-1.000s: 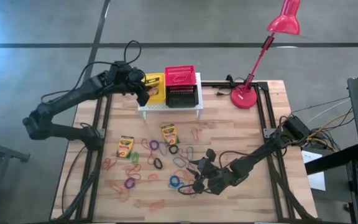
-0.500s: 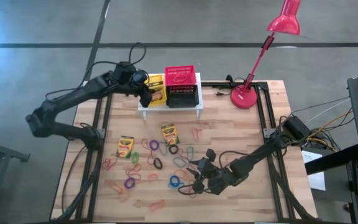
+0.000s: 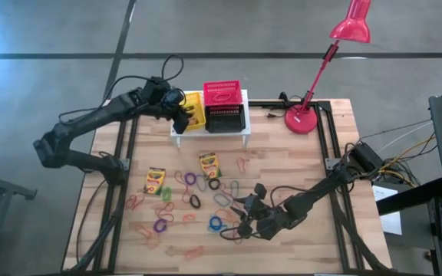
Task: Pick & Place Office Desk Supplies
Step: Put the crayon box into the yellow bin, then adjust the yellow bin
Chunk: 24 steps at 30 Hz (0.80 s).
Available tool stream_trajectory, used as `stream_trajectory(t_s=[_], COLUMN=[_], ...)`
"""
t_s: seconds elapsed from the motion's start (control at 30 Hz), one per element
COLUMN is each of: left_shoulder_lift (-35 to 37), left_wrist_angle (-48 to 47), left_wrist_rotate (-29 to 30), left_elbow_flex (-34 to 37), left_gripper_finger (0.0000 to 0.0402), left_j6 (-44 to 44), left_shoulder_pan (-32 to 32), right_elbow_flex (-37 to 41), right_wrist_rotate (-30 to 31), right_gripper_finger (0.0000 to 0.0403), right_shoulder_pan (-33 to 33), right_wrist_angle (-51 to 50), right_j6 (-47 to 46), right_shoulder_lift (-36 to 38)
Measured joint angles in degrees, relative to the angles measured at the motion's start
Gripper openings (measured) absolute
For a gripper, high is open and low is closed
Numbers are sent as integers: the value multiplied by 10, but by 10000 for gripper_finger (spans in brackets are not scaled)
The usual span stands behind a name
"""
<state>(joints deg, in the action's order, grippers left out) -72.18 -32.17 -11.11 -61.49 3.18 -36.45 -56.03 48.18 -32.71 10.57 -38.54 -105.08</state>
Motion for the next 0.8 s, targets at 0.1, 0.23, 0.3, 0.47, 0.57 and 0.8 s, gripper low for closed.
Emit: stream_trajectory(t_s=[0.1, 0.23, 0.3, 0.47, 0.57, 0.8], left_shoulder_lift=[0, 0, 1, 1, 1, 5], left_wrist_angle=[-11, -23, -26, -41, -82, -254], left_wrist_rotate=[1, 2, 2, 2, 2, 23], left_elbow_flex=[-6, -22, -37, -85, -124, -202], left_gripper_finger=[128, 155, 166, 185, 189, 168], left_j6=[-2, -4, -12, -23, -24, -47], left_shoulder_pan=[-6, -15, -16, -16, -12, 14], right_elbow_flex=[0, 0, 0, 0, 0, 0], right_wrist_rotate=[0, 0, 0, 0, 0, 0], right_gripper_finger=[136, 136, 134, 133, 132, 137], right_shoulder_pan=[0, 0, 0, 0, 0, 1], right_wrist_angle=[0, 0, 0, 0, 1, 1], right_j6=[0, 0, 0, 0, 0, 0], right_shoulder_lift=[0, 0, 0, 0, 0, 0])
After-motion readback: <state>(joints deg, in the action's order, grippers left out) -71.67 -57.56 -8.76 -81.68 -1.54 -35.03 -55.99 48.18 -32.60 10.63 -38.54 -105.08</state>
